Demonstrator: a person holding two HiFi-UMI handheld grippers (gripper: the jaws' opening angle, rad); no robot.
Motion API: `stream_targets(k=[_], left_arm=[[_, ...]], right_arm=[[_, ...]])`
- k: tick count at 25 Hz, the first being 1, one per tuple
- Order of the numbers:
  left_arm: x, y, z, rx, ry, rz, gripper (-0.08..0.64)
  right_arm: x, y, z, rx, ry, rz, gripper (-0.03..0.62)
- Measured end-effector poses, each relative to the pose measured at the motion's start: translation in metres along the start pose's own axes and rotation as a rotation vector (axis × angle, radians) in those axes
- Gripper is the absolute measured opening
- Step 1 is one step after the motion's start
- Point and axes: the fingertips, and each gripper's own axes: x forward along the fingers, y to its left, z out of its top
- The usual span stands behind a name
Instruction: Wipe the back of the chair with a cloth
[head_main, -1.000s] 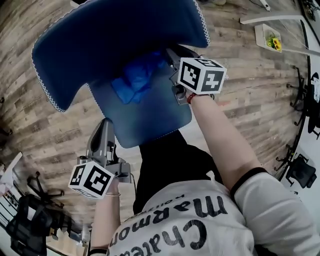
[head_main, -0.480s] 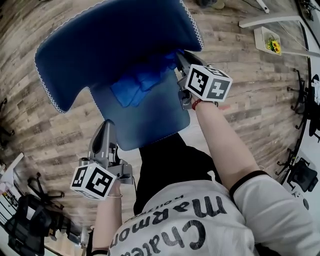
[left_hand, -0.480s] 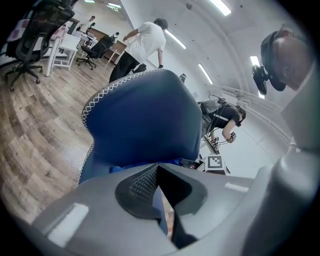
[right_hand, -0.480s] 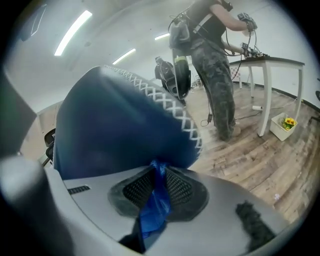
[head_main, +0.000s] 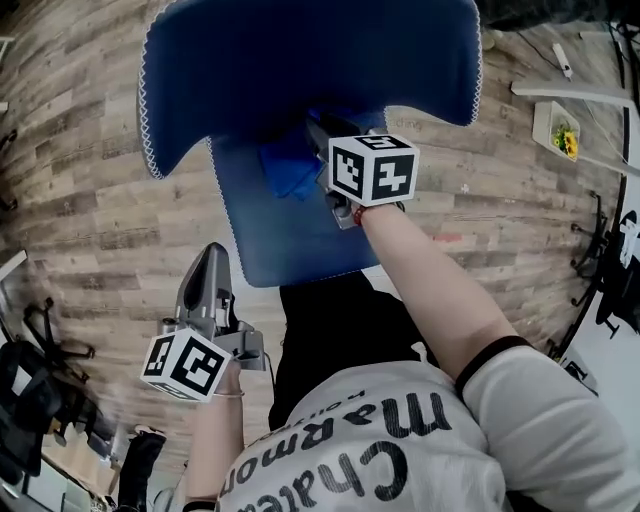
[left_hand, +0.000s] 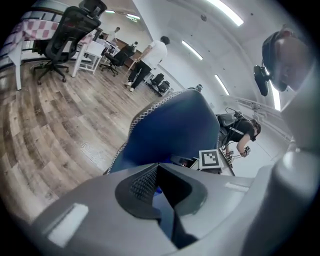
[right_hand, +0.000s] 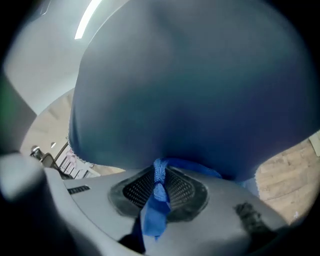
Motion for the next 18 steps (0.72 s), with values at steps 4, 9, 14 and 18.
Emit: stream_targets(k=[4, 9, 14, 18], left_arm=[[-0.013, 0.024, 0.002, -0.050, -0.037, 0.045, 0.008], [-0.022, 0.049, 0.005, -0.086, -0.060, 0.070, 0.008], [-0.022, 0.058, 0.012, -0.099, -0.053, 0.077, 0.008], [-0.019, 0.061, 0.008, -0.086, -0.033, 0.065, 0.008]], right_arm=[[0.033, 0.050, -0.007, -0.048, 0.053, 0.099, 0.071], [0.064, 0.125, -0.025, -0.117, 0.126, 0.277, 0.071], [0.081, 0.158, -0.041, -0.216, 0.194, 0.350, 0.071], [0.081, 0.112, -0.028, -0.130, 0.123, 0.229, 0.071]])
